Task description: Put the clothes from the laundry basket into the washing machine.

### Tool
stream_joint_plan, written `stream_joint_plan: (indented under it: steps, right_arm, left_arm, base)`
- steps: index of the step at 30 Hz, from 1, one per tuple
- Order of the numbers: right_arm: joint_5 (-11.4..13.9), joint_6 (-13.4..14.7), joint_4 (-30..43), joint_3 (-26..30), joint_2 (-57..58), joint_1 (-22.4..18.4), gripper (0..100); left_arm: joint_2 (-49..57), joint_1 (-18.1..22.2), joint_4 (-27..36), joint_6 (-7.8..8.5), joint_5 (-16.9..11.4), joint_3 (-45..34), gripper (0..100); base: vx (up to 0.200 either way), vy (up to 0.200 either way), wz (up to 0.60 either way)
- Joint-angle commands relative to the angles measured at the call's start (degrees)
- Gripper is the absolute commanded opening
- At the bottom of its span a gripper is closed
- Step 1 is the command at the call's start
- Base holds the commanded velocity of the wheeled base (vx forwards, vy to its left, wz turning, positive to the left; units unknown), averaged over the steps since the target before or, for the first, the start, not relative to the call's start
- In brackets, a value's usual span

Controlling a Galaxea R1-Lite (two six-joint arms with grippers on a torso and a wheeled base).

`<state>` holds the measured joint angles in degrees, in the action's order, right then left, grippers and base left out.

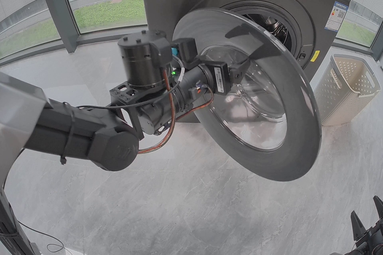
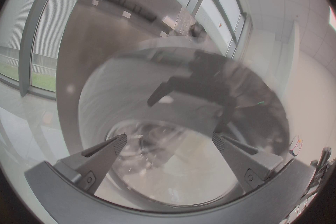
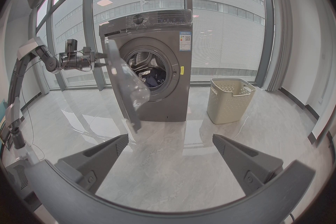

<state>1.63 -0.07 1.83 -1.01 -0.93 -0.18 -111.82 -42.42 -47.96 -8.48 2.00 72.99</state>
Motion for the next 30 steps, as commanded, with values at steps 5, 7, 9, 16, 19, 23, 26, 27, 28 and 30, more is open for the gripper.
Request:
stream_joint_plan:
  steps: [5, 7, 9, 16, 19, 23, 26, 27, 28, 30]
  right_arm:
    - [0.0, -0.1, 0.0, 0.4, 0.9, 0.0, 100]
    - [-0.1, 0.0, 0.0, 0.4, 0.9, 0.0, 100]
    - [0.0, 0.0, 0.0, 0.4, 0.9, 0.0, 100]
    - [0.0, -0.1, 0.0, 0.4, 0.9, 0.0, 100]
    - [0.0, -0.1, 0.0, 0.4, 0.9, 0.0, 100]
    - [0.0, 0.0, 0.0, 0.4, 0.9, 0.0, 100]
    - [0.0, -0.1, 0.0, 0.4, 0.9, 0.0, 100]
    - [0.0, 0.0, 0.0, 0.4, 0.9, 0.0, 100]
    - [0.0, 0.0, 0.0, 0.4, 0.9, 0.0, 100]
    - [0.0, 0.0, 0.0, 0.4, 0.9, 0.0, 100]
  left_arm:
    - [4.9, -0.4, 1.9, -0.22, 0.0, -0.7, 100]
    - [2.9, 0.0, 2.7, -0.30, 0.0, 0.4, 100]
    - [0.3, 0.1, 1.9, -0.39, 0.6, 1.8, 100]
    - [-8.5, 0.3, 1.6, -0.66, 3.4, 12.6, 100]
    - [-12.5, 0.8, 1.7, -0.66, 6.3, 18.9, 100]
    - [-16.3, 0.6, 1.9, -0.74, 8.8, 25.2, 100]
    - [-16.1, 0.1, 2.5, -0.92, 9.1, 25.8, 100]
    - [-15.9, 0.0, 2.6, -0.92, 9.3, 25.6, 100]
    - [-15.5, -0.1, 2.7, -0.92, 9.3, 25.1, 100]
    - [-14.6, -0.5, 2.7, -0.92, 9.4, 24.4, 100]
  base:
    - [0.000, 0.000, 0.00]
    - [0.000, 0.000, 0.00]
    - [0.000, 0.000, 0.00]
    - [0.000, 0.000, 0.00]
    - [0.000, 0.000, 0.00]
    - [0.000, 0.000, 0.00]
    - [0.000, 0.000, 0.00]
    - [0.000, 0.000, 0.00]
    - [0.000, 0.000, 0.00]
    - [0.000, 0.000, 0.00]
